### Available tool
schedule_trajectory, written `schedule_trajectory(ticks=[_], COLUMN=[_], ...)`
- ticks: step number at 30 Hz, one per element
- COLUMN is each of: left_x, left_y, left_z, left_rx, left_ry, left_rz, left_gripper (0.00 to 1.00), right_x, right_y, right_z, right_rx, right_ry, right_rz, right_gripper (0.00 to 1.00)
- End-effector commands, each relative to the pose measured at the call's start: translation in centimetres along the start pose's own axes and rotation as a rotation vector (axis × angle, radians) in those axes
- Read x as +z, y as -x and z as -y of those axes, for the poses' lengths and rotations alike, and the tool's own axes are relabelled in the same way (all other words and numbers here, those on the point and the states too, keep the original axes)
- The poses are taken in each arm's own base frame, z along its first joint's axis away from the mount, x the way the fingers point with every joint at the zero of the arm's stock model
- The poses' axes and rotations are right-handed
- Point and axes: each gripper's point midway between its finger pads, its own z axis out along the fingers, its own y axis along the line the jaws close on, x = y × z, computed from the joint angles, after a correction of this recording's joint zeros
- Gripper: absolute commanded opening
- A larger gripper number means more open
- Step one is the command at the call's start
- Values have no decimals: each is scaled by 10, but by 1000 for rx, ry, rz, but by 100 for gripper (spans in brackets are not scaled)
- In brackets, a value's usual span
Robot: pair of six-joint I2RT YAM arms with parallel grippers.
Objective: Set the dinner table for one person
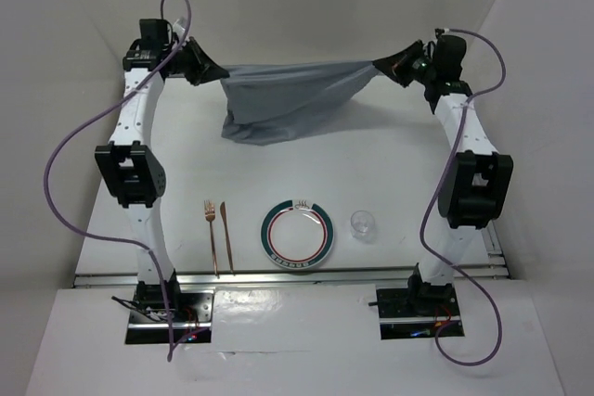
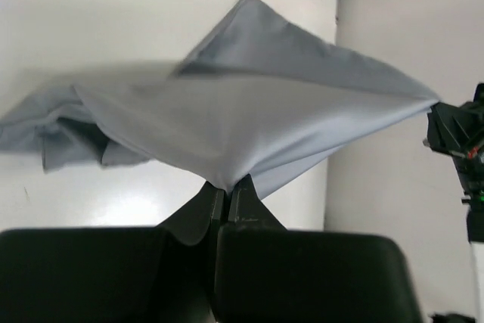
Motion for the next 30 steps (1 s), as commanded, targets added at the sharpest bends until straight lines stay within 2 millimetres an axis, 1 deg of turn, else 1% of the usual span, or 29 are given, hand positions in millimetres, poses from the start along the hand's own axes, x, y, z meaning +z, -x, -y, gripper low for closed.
schedule_trajectory(ticks=[1,2,3,4,5,6,7,8,9,10,11,12,13,14,15,16,17,18,20,21,22,24,25,26,27,28,29,30], left_x=[-71,-75,-83,-94,-95,-99,-111,-113,-118,-124,-138,-142,-150,-158,-168,-176,-182,-185,-189,-190,-191,-187,-186,-179,-168,-165,-155,-148], left_y=[24,20,20,15,4,-1,-8,-16,-22,-26,-30,-35,-39,-40,-48,-49,-49,-57,-57,-59,-58,-55,-51,-51,-48,-42,-43,-41], left_z=[38,39,39,50,42,44,53,48,49,53,63,66,68,72,82,86,90,96,98,98,100,95,96,95,92,93,97,97], left_rx=[80,93,100,120,107,116,129,137,143,154,188,191,186,190,205,213,220,221,219,212,219,199,207,207,189,187,196,182], left_ry=[-95,-93,-88,-99,-80,-87,-89,-77,-72,-72,-80,-89,-97,-108,-136,-147,-162,-199,-208,-213,-216,-195,-199,-203,-204,-211,-222,-225], left_rz=[117,116,122,125,96,88,92,76,68,69,85,82,80,87,86,96,100,74,72,60,66,70,77,65,48,57,40,27], left_gripper=[0,0,0,0,0,0,0,0,0,0,0,0,0,0,0,0,0,0,0,0,0,0,0,0,0,0,0,0], right_x=[-44,-50,-65,-71,-78,-82,-101,-110,-117,-135,-144,-152,-167,-174,-184,-195,-201,-207,-219,-223,-225,-223,-223,-214,-209,-207,-192,-186], right_y=[37,35,23,16,8,-11,-14,-18,-27,-31,-31,-27,-30,-28,-24,-26,-26,-26,-26,-28,-24,-20,-13,-8,-3,2,11,15], right_z=[-48,-48,-49,-44,-40,-18,-32,-30,-22,-35,-37,-41,-51,-56,-69,-77,-84,-90,-104,-106,-109,-113,-122,-119,-120,-128,-124,-126], right_rx=[-152,-161,-163,-173,-180,-155,-184,-211,-210,-233,-265,-281,-297,-312,-342,-347,-362,-368,-389,-391,-394,-400,-417,-413,-405,-405,-405,-400], right_ry=[64,55,57,43,34,-9,1,-17,-41,-37,-50,-68,-76,-82,-75,-73,-68,-60,-44,-42,-44,-36,-12,-17,-10,13,12,27], right_rz=[140,150,151,153,147,113,139,152,146,164,178,205,220,233,256,270,277,284,300,302,318,326,349,344,349,354,353,350], right_gripper=[0,0,0,0,0,0,0,0,0,0,0,0,0,0,0,0,0,0,0,0,0,0,0,0,0,0,0,0])
